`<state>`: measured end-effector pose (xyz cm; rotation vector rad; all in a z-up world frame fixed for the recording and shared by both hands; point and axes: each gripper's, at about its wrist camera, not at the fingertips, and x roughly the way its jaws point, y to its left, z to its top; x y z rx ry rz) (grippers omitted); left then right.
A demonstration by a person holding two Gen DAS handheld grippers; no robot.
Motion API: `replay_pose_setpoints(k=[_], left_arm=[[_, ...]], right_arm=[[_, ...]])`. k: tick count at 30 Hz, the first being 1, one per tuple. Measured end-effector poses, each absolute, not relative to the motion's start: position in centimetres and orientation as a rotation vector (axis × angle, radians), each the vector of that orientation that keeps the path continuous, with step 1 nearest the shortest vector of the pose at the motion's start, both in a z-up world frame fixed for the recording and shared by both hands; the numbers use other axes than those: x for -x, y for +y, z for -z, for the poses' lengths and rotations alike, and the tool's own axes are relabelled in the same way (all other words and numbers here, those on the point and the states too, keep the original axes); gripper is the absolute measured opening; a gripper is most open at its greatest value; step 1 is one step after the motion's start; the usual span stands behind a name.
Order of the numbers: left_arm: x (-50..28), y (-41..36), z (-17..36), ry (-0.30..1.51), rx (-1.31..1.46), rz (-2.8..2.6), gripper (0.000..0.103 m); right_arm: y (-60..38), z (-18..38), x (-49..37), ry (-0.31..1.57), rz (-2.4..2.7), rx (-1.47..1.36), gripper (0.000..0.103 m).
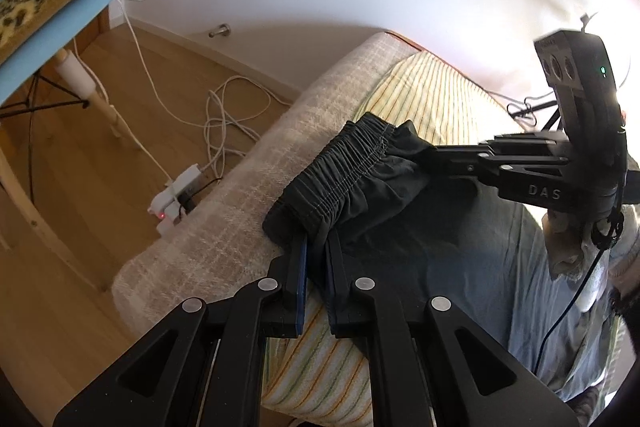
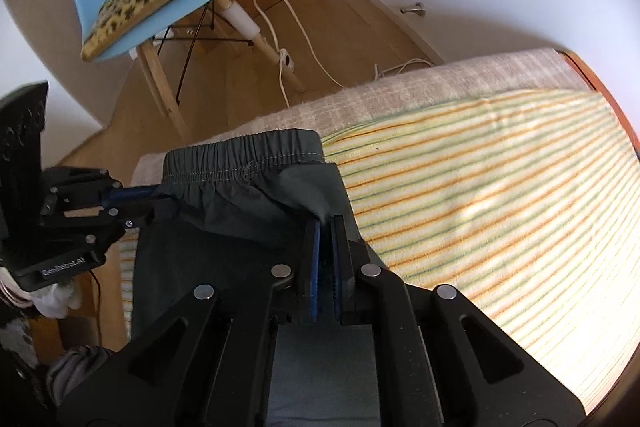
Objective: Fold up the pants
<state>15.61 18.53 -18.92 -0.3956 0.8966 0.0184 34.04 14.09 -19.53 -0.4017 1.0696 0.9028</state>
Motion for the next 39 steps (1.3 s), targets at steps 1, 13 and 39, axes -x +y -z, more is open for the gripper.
replay_pose_setpoints(k=[1, 13, 39], left_arm=[[-15.6, 18.6, 18.8, 0.901, 0.404, -0.022, 0.015], [-14.4, 18.0, 15.4, 0.888, 0.363, -0.043, 0.043], [-14.2, -2.5, 5.2, 0.814, 0.162, 0.464, 0.064]], right_arm=[[13.7, 19.1, -34.0, 1.059, -0.890, 0.395, 0.016], [1.3, 11.1, -29.9, 0.931, -0.679, 0.103, 0.064], [-29.1, 7.6, -8.0, 0.841, -0.039, -0.196, 0.074]])
